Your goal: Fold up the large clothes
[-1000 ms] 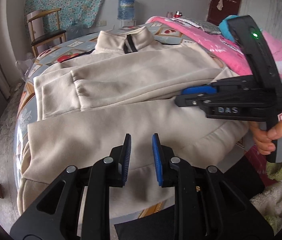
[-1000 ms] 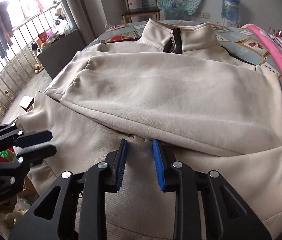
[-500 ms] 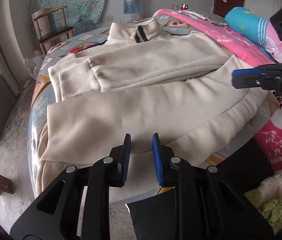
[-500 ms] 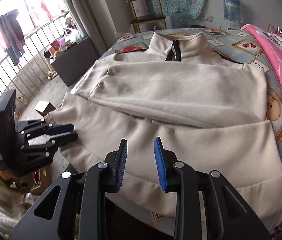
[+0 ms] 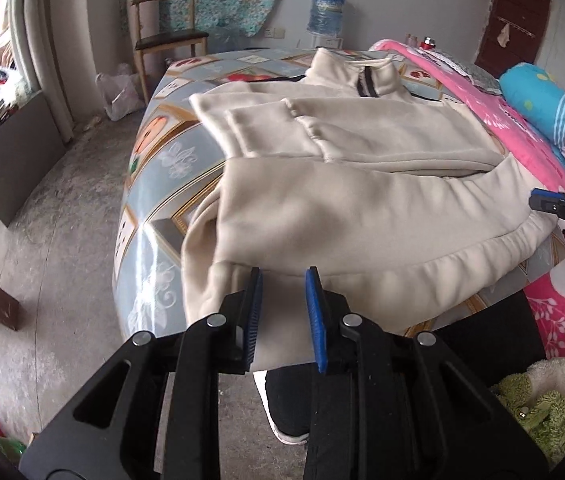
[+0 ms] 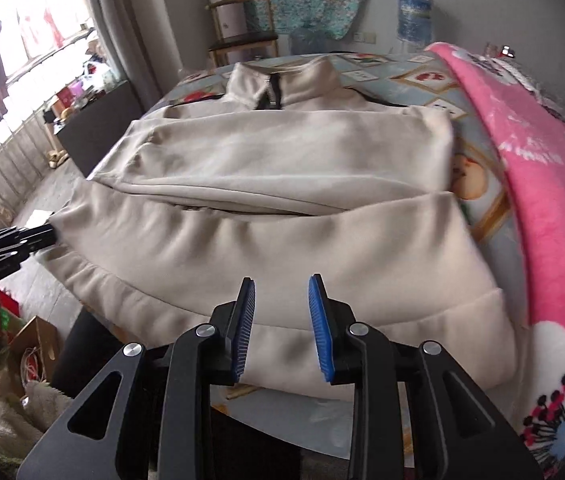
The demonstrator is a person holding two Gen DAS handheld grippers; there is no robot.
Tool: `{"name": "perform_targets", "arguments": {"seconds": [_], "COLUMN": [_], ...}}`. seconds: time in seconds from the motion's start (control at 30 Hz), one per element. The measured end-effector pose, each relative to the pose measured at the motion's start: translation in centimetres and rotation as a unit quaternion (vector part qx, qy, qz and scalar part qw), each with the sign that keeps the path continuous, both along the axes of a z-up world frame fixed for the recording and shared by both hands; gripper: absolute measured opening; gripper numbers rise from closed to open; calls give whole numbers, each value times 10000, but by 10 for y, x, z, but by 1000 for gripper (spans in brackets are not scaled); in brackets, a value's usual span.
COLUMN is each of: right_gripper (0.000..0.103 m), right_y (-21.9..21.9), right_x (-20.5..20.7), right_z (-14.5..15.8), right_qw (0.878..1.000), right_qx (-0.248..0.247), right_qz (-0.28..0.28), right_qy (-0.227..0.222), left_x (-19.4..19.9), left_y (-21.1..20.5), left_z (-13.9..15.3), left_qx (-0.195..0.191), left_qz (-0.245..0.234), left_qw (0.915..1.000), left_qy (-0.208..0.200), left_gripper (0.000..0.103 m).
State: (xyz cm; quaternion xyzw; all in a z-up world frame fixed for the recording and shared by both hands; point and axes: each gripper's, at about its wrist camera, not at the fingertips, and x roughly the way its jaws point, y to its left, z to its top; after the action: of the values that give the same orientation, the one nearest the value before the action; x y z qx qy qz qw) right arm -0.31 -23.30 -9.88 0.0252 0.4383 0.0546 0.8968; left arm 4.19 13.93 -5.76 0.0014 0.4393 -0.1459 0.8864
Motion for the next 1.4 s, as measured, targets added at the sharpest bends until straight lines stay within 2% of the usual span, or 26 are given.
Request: {"name": "perform_targets", "arguments": {"seconds": [0.03, 0.1, 0.17, 0.23, 0.3, 0.4, 0.57, 0.63, 0.73, 0.8, 0.97, 1.13, 1.27, 1.4], "right_gripper": [28, 28, 28, 29, 44, 53, 55, 61, 73, 79, 80, 80, 80, 80], "right_y": [-12, -27, -25, -14, 0, 30, 49, 41, 23, 13, -4, -16, -17, -10], "right_x": [3, 2, 2, -2, -9, -15, 10, 33, 81, 118, 229, 339, 399, 428], "right_z": [-12, -22, -17, -5, 6, 18, 33, 49, 72, 83, 94, 77, 53, 24], "right_qw": [9996, 9993, 9991, 9997, 9991, 9962, 9949, 9952, 9954, 9949, 9974, 9938, 9884, 9789], "right_qx": [-33, 291, 304, 225, 357, 409, 277, 385, 674, 837, 651, 726, 710, 618], "right_qz": [-215, -214, -257, -125, 183, 712, 938, 858, 640, 548, 180, -185, -289, -138], "right_qy": [157, 33, 121, 3, -132, -287, -227, -273, -246, -126, 236, 821, 1310, 1945], "left_x": [1, 1, 0, -2, -6, -6, 15, 30, 67, 99, 200, 312, 378, 408], "left_y": [7, 16, 16, 10, 3, -18, -71, -89, -109, -119, -140, -157, -175, -189], "left_z": [-5, -9, -5, 6, 17, 29, 35, 43, 61, 71, 85, 75, 53, 27], "left_qx": [-127, -356, -342, -232, -270, -467, -168, 44, 156, 207, 178, 126, 401, 813], "left_qz": [74, 134, 167, 120, -8, -333, -912, -1044, -1151, -1134, -874, -304, 35, 21], "left_qw": [9998, 9991, 9992, 9997, 9995, 9979, 9953, 9940, 9923, 9924, 9953, 9995, 9988, 9949], "left_qy": [99, 161, 138, -26, -191, -316, -283, -319, -437, -437, -367, -14, 294, 601], "left_gripper": [21, 21, 21, 21, 21, 22, 42, 61, 79, 84, 84, 84, 84, 84]}}
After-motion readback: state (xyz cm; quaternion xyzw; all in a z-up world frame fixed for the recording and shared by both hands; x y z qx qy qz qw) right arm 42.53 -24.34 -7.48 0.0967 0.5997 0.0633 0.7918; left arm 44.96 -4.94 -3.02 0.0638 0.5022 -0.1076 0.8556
